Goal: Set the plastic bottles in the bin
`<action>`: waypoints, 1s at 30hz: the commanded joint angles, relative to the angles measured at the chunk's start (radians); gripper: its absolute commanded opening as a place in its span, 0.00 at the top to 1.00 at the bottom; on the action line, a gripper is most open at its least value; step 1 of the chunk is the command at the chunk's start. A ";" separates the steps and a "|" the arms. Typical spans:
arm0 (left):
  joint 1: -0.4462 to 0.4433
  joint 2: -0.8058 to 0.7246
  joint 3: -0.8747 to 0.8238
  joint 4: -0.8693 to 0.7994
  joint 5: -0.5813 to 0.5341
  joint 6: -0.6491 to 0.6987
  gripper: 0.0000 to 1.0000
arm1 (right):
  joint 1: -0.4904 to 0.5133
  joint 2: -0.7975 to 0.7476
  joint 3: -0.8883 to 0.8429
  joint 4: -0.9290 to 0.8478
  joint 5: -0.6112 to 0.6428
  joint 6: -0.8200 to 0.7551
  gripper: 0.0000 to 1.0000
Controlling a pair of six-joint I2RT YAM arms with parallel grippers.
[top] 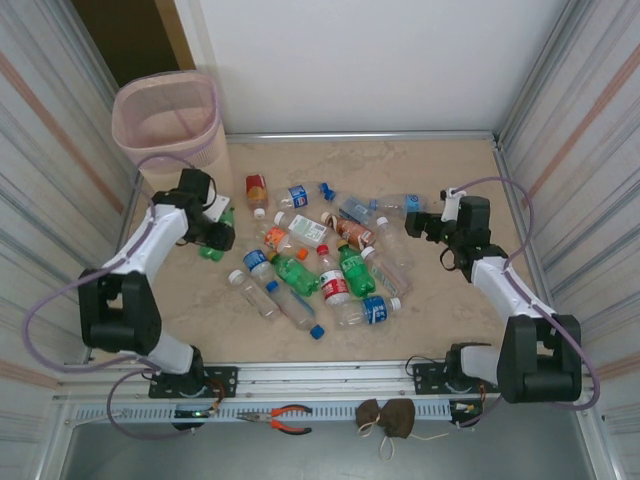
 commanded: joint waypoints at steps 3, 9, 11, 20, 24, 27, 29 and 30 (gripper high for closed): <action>-0.003 -0.135 0.052 -0.046 0.073 -0.034 0.44 | -0.008 -0.072 0.026 -0.052 -0.006 0.030 0.00; 0.049 -0.201 0.209 -0.039 0.186 -0.050 0.47 | -0.006 -0.123 0.058 -0.112 -0.008 0.026 0.01; 0.065 -0.194 0.283 -0.034 0.207 -0.059 0.47 | -0.006 -0.139 0.071 -0.136 -0.009 0.023 0.01; 0.092 -0.058 0.607 0.035 0.209 -0.112 0.56 | 0.007 -0.212 0.104 -0.202 0.031 0.020 0.01; 0.135 0.052 0.755 0.040 0.223 -0.146 0.58 | 0.010 -0.247 0.113 -0.217 0.043 0.016 0.01; 0.156 0.145 0.858 0.038 0.212 -0.156 0.58 | 0.012 -0.257 0.120 -0.230 0.050 0.019 0.01; 0.166 0.212 0.926 0.032 0.196 -0.157 0.58 | 0.013 -0.263 0.124 -0.238 0.056 0.017 0.01; 0.170 0.242 0.959 0.026 0.186 -0.157 0.58 | 0.015 -0.266 0.124 -0.241 0.059 0.016 0.01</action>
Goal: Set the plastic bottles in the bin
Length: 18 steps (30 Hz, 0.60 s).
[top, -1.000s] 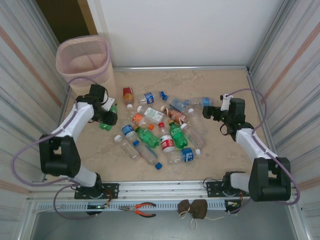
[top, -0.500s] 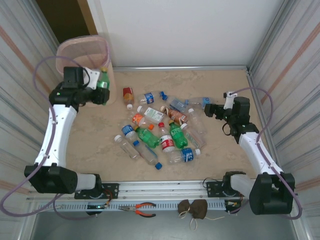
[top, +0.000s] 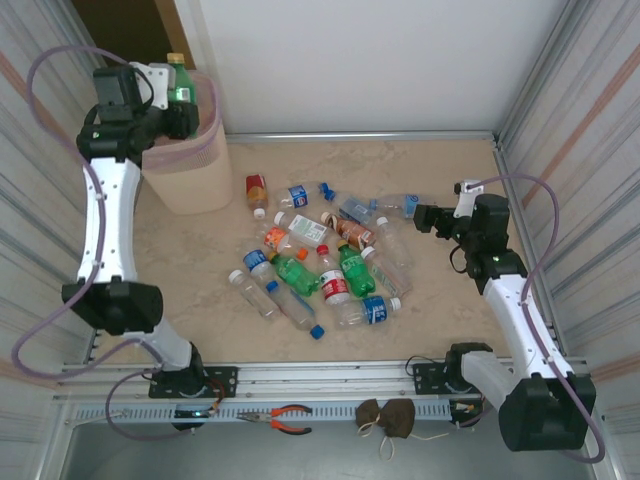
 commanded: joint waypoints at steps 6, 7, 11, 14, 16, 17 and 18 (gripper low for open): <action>0.028 0.227 0.234 -0.017 -0.056 -0.024 0.58 | 0.017 -0.023 0.040 -0.046 0.038 0.003 0.01; 0.029 0.254 0.259 -0.018 -0.064 -0.024 0.58 | 0.020 -0.021 0.041 -0.051 0.042 0.002 0.01; 0.044 0.357 0.361 -0.051 -0.071 -0.028 0.58 | 0.032 -0.012 0.051 -0.077 0.061 -0.016 0.01; 0.056 0.417 0.408 -0.077 -0.062 -0.026 0.58 | 0.040 -0.018 0.041 -0.091 0.079 -0.024 0.01; 0.061 0.471 0.429 -0.101 -0.060 -0.021 0.59 | 0.041 -0.026 0.031 -0.088 0.082 -0.022 0.01; 0.063 0.481 0.433 -0.112 -0.058 -0.017 0.59 | 0.043 -0.028 0.029 -0.087 0.083 -0.022 0.01; 0.063 0.489 0.430 -0.122 -0.058 -0.014 0.59 | 0.043 -0.028 0.028 -0.088 0.082 -0.022 0.01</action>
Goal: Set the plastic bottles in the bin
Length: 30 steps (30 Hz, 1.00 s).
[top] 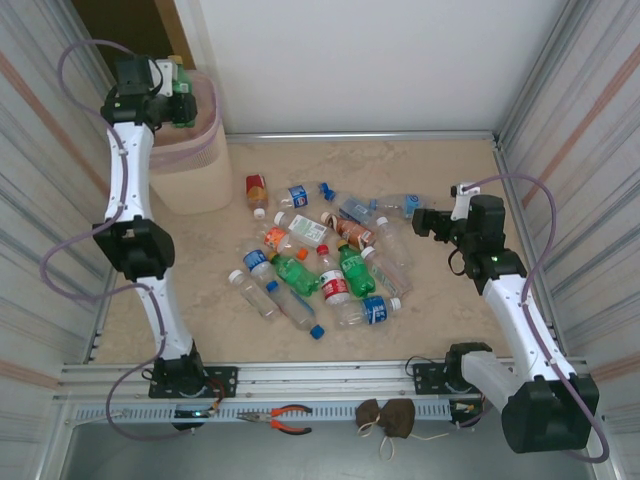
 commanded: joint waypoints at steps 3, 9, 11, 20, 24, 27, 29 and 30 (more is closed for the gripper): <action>0.009 0.039 0.011 -0.084 -0.006 0.013 0.59 | 0.012 -0.015 0.016 -0.014 0.017 -0.016 0.01; 0.025 0.081 0.007 -0.164 0.008 0.029 0.60 | 0.032 -0.002 0.010 -0.002 0.034 -0.017 0.02; 0.028 0.101 0.024 -0.204 0.018 0.036 0.60 | 0.040 -0.002 0.005 0.005 0.041 -0.015 0.02; 0.043 0.188 0.100 -0.379 0.010 0.094 0.61 | 0.051 0.017 -0.014 0.032 0.045 -0.016 0.02; 0.043 0.193 0.100 -0.428 -0.003 0.106 0.60 | 0.057 0.024 -0.019 0.044 0.040 -0.011 0.02; 0.043 0.171 0.086 -0.458 -0.003 0.108 0.60 | 0.066 0.024 -0.017 0.049 0.041 -0.009 0.02; 0.043 0.145 0.052 -0.465 -0.002 0.113 0.60 | 0.075 0.024 -0.017 0.052 0.044 -0.008 0.02; 0.043 0.130 0.034 -0.467 -0.004 0.117 0.60 | 0.081 0.024 -0.017 0.054 0.045 -0.006 0.02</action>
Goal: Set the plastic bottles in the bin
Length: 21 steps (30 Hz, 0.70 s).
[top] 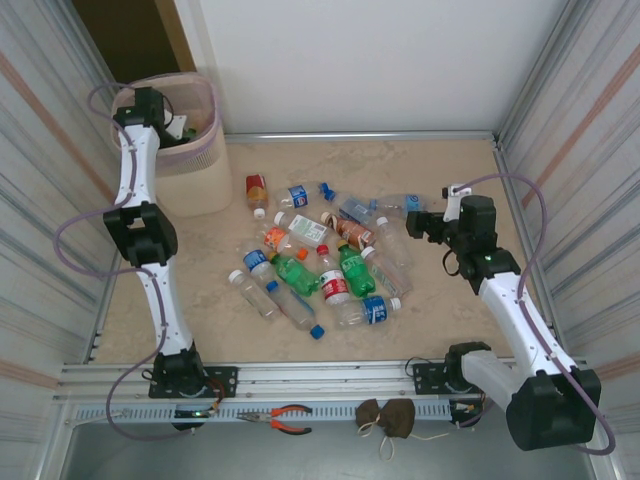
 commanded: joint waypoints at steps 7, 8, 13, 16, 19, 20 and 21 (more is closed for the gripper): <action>0.003 -0.197 -0.194 -0.063 -0.017 0.037 0.60 | 0.050 0.047 0.004 0.032 0.015 -0.008 0.02; 0.003 -0.217 -0.222 -0.061 -0.019 0.037 0.60 | 0.056 0.047 0.004 0.036 0.018 -0.007 0.02; 0.002 -0.312 -0.358 -0.051 -0.016 0.047 0.58 | 0.087 0.057 -0.001 0.043 0.029 -0.002 0.02; 0.003 -0.364 -0.427 -0.043 -0.020 0.048 0.60 | 0.102 0.062 -0.005 0.050 0.032 -0.002 0.02; 0.003 -0.416 -0.496 -0.023 -0.012 0.044 0.60 | 0.116 0.074 -0.002 0.054 0.032 -0.001 0.02; 0.003 -0.431 -0.516 -0.011 -0.015 0.042 0.60 | 0.122 0.077 0.000 0.052 0.033 -0.001 0.02; 0.003 -0.445 -0.539 0.004 -0.023 0.042 0.57 | 0.127 0.081 0.001 0.052 0.035 -0.002 0.02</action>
